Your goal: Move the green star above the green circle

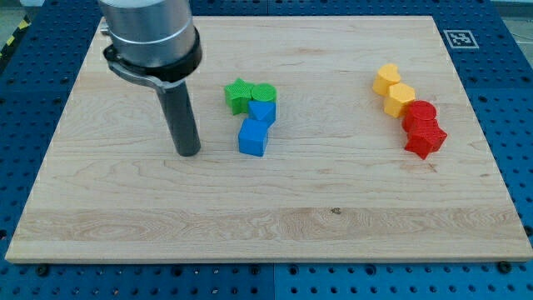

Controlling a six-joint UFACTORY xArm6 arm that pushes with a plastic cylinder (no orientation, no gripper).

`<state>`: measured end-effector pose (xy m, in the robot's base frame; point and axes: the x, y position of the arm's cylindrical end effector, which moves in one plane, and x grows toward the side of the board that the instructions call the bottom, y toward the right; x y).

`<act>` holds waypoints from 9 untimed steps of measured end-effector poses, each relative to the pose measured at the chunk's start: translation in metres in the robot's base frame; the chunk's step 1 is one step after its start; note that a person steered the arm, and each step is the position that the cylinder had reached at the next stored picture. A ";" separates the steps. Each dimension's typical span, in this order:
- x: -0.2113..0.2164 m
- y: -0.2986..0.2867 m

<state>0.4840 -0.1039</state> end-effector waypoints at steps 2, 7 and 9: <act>0.000 0.045; -0.068 -0.022; -0.115 -0.021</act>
<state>0.3695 -0.1244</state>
